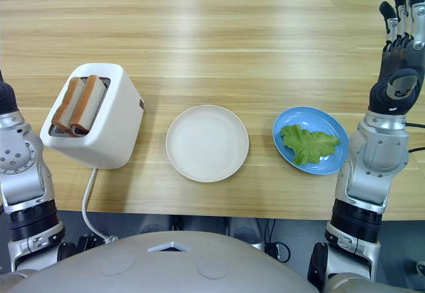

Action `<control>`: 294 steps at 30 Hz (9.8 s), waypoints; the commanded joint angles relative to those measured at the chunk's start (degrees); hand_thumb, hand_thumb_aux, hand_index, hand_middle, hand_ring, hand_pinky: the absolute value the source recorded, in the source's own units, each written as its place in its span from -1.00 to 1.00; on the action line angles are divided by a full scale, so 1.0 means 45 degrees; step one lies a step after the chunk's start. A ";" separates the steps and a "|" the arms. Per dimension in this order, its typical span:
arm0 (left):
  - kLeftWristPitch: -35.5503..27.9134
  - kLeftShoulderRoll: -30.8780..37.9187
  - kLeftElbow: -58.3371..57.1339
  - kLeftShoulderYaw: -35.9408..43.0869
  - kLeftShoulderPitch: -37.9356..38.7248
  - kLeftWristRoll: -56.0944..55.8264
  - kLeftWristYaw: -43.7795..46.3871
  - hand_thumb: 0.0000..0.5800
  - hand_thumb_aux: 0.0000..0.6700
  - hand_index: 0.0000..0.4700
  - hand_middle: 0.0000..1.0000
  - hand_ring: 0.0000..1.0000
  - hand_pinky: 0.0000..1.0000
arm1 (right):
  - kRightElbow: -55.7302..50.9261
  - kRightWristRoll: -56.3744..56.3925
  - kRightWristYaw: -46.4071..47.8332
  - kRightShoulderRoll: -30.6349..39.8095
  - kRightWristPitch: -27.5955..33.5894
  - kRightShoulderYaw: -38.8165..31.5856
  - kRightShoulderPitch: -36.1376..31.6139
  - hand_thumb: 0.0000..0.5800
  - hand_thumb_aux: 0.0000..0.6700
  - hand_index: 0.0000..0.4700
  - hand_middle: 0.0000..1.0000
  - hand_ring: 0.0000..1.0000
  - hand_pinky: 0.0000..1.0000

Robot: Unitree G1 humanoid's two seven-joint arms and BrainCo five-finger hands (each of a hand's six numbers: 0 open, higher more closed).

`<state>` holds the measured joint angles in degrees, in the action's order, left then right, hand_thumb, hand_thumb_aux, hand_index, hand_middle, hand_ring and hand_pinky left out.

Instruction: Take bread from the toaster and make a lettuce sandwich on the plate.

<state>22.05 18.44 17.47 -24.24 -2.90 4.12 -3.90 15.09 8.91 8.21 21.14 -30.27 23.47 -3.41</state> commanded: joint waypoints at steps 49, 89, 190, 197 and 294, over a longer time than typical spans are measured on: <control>-0.3448 0.5695 0.0719 -0.0686 0.6286 0.6594 0.4984 -1.00 -1.00 -1.00 -1.00 -1.00 -1.00 | 0.0978 -0.0102 0.0509 0.0102 -0.0562 0.0232 0.1285 -1.00 -1.00 -1.00 -1.00 -1.00 -1.00; -0.4732 0.3400 -0.1962 0.2288 0.2495 0.5541 0.3175 1.00 1.00 0.96 -1.00 -1.00 -1.00 | 0.0827 -0.0161 0.0308 -0.0189 -0.1058 0.0418 0.1967 -1.00 -1.00 -1.00 -1.00 -1.00 -1.00; -0.0705 0.0897 -0.6841 1.4114 -0.2787 1.3476 -0.2313 1.00 1.00 0.96 1.00 1.00 1.00 | -0.0942 -0.0203 0.0227 -0.0560 -0.1549 -0.0843 0.0135 -1.00 -1.00 -1.00 -1.00 -1.00 -1.00; -0.0127 0.0914 -0.5933 1.4098 -0.1884 1.1349 0.0311 0.59 0.09 0.07 1.00 1.00 1.00 | -0.0800 -0.0216 0.0199 -0.0534 -0.1469 -0.0759 0.0226 -1.00 -1.00 -1.00 -1.00 -1.00 -1.00; -0.2194 -0.0095 0.2823 0.3755 0.0180 0.3550 0.1682 -1.00 -1.00 -1.00 -1.00 -1.00 -1.00 | -0.9441 -1.7116 -0.4422 0.9167 0.1004 -1.0154 -0.1096 1.00 1.00 0.96 -1.00 -1.00 -1.00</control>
<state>12.05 17.38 29.91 -7.53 -2.49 19.92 3.06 -26.67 -68.37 -11.37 62.96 -25.71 -20.63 -9.00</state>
